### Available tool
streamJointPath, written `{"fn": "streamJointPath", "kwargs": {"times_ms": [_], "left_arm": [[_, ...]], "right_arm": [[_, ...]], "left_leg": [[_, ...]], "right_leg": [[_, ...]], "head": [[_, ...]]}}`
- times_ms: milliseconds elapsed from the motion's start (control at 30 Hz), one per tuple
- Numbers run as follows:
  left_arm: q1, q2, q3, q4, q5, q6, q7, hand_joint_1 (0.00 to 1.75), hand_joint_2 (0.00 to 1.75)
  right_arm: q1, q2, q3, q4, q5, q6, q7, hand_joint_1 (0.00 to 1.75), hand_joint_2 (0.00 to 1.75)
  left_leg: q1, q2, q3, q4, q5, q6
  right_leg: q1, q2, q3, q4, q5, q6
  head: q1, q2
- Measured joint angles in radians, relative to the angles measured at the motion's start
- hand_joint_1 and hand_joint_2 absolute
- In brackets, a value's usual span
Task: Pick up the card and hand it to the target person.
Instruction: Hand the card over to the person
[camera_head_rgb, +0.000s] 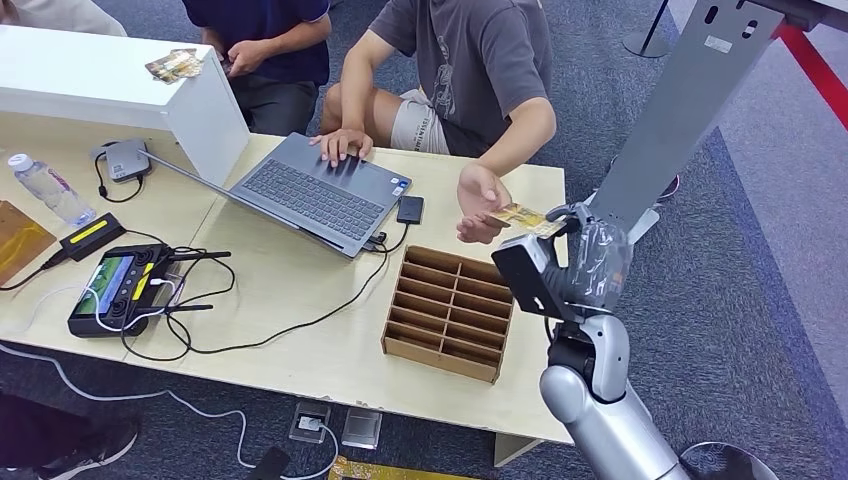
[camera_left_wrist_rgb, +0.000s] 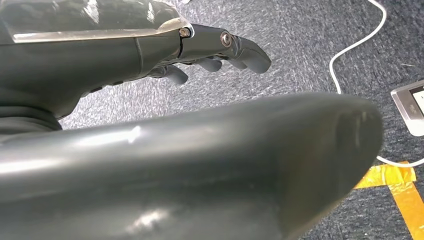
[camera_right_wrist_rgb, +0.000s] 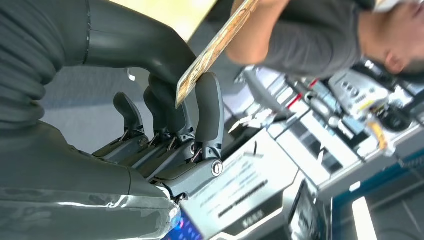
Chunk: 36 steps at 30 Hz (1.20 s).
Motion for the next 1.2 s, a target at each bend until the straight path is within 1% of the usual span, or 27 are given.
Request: {"fn": "streamJointPath", "kwargs": {"times_ms": [100,200,333,400,500,567,600,700,733,1200], "left_arm": [[-0.002,0.000,-0.008,0.000,-0.001,0.000,0.002,0.00,0.00],[-0.004,0.000,-0.010,0.000,-0.001,0.002,0.009,0.00,0.00],[-0.005,0.000,-0.010,0.000,-0.001,0.003,0.016,0.00,0.00],[-0.006,0.000,-0.010,0.000,-0.001,0.004,0.016,0.00,0.00],[-0.007,0.000,-0.011,0.000,-0.001,0.004,0.016,0.00,0.00],[-0.007,0.000,-0.011,0.000,-0.001,0.004,0.016,0.00,0.00],[-0.008,0.000,-0.011,0.000,-0.001,0.004,0.016,0.00,0.00],[-0.008,0.000,-0.011,0.000,-0.001,0.004,0.016,0.00,0.00],[-0.008,0.000,-0.011,0.000,0.000,0.004,0.016,0.00,0.00],[-0.008,0.000,-0.012,0.000,0.003,0.009,0.018,0.00,0.00]], "right_arm": [[-0.026,-0.005,-0.027,0.022,0.043,0.001,0.021,1.54,1.75],[-0.052,-0.005,-0.038,0.060,0.071,0.001,0.028,1.54,1.75],[-0.066,-0.001,-0.038,0.097,0.100,0.002,0.039,1.48,1.75],[-0.072,0.003,-0.036,0.114,0.114,0.003,0.046,1.47,1.75],[-0.077,0.012,-0.034,0.136,0.131,0.006,0.049,1.37,1.75],[-0.078,0.019,-0.032,0.145,0.141,0.008,0.048,1.34,1.75],[-0.078,0.022,-0.031,0.147,0.144,0.008,0.048,1.09,1.75],[-0.077,0.030,-0.027,0.155,0.152,0.009,0.048,0.09,1.75],[-0.077,0.032,-0.025,0.157,0.154,0.009,0.048,0.00,1.75],[-0.068,0.040,-0.005,0.164,0.149,0.019,0.048,0.00,1.75]], "left_leg": [[0.000,0.000,0.000,0.000,0.000,0.000],[0.000,0.000,0.000,0.000,0.000,0.000],[0.000,0.000,-0.001,0.000,0.000,0.000],[0.000,0.000,-0.001,0.000,0.000,0.000],[0.000,0.000,-0.001,0.000,0.000,0.000],[0.000,0.000,-0.001,0.000,0.000,0.000],[0.000,0.000,-0.001,0.000,0.000,0.000],[0.000,0.000,-0.001,0.000,0.000,0.000],[0.000,0.000,-0.001,0.000,0.000,0.000],[0.000,0.000,-0.001,0.000,0.000,0.000]], "right_leg": [[0.000,0.000,0.000,0.000,0.000,0.000],[0.000,0.000,0.000,0.000,0.000,0.000],[0.000,0.000,0.000,0.000,0.000,0.000],[0.000,0.000,0.000,0.000,0.000,0.000],[0.000,0.000,0.000,0.000,0.000,0.000],[0.000,0.000,0.000,0.000,0.000,0.000],[0.000,0.000,0.000,0.000,0.000,0.000],[0.000,0.000,0.000,0.000,0.000,0.000],[0.000,0.000,0.000,0.000,0.000,0.000],[0.000,0.000,0.000,0.000,0.000,0.000]], "head": [[0.000,0.000],[0.000,0.000],[0.000,0.000],[-0.001,0.000],[0.000,0.000],[0.000,0.000],[0.000,0.000],[0.000,0.000],[0.000,0.000],[0.000,0.000]]}}
